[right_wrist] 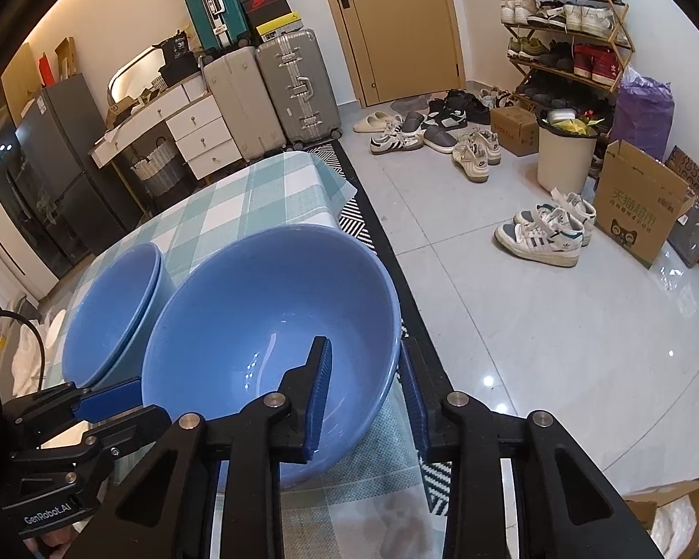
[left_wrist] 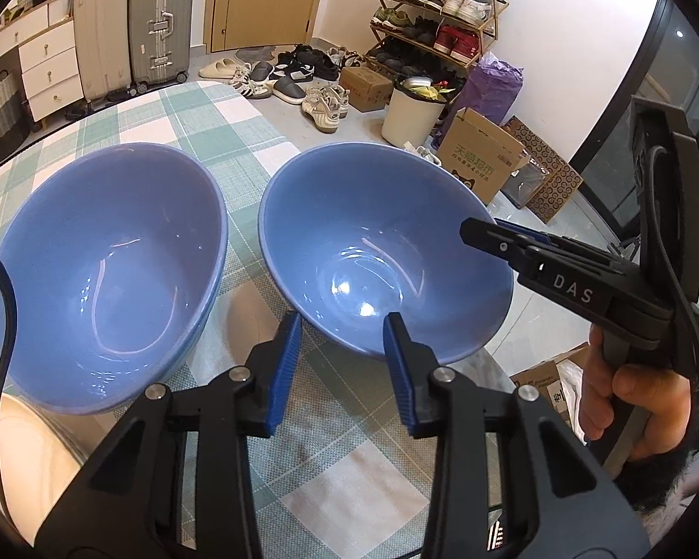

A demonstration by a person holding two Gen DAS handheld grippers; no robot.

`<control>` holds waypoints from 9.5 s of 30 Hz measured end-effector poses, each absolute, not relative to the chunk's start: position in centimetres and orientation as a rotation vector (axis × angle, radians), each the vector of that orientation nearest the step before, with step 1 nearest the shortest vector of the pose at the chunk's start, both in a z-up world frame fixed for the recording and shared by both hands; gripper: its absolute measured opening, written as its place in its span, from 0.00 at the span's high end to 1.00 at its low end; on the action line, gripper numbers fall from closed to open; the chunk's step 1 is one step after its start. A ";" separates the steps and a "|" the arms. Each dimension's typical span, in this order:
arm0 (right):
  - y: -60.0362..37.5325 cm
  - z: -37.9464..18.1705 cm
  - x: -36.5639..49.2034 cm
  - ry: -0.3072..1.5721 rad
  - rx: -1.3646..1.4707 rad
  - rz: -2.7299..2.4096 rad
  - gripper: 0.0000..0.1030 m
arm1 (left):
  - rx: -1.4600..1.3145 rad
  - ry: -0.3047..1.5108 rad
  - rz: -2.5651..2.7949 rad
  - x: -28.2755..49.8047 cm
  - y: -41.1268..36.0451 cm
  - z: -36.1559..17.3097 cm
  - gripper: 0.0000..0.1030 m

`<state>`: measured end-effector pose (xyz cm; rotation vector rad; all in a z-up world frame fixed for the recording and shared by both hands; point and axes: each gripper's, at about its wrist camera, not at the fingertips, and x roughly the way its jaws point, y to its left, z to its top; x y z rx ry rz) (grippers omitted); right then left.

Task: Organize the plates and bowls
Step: 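Close both grippers on the light-blue bowl's rim, then lift the bowl with both grippers and carry it over the other bowl, then lower the held bowl into the other light-blue bowl with both grippers, then open both grippers to release the nested bowl, then close both grippers on the rim of the stacked blue bowls, then lift the stacked bowls with both grippers and carry them over the cream plates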

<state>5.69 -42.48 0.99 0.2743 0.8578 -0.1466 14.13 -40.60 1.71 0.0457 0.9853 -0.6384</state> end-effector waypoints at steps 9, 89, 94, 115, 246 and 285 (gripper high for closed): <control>-41.8 1.1 5.5 0.859 0.231 -0.161 0.73 | 0.053 0.972 -0.638 14.0 -40.4 2.0 0.69; -23.9 11.7 9.3 0.685 0.060 0.043 0.73 | -0.010 0.732 -0.412 9.6 -20.9 18.0 0.69; -22.9 10.6 10.2 0.697 0.042 0.047 0.73 | -0.010 0.756 -0.384 10.7 -20.3 16.7 0.69; -23.1 6.1 13.6 0.762 0.051 0.052 0.73 | 0.011 0.822 -0.345 15.8 -20.4 10.6 0.69; -25.8 -1.6 16.8 0.842 0.286 0.150 0.69 | -0.150 0.960 -0.378 24.9 -18.1 -0.4 0.75; -19.9 8.7 8.1 0.681 0.184 0.218 0.69 | -0.137 0.770 -0.331 10.6 -13.5 12.3 0.75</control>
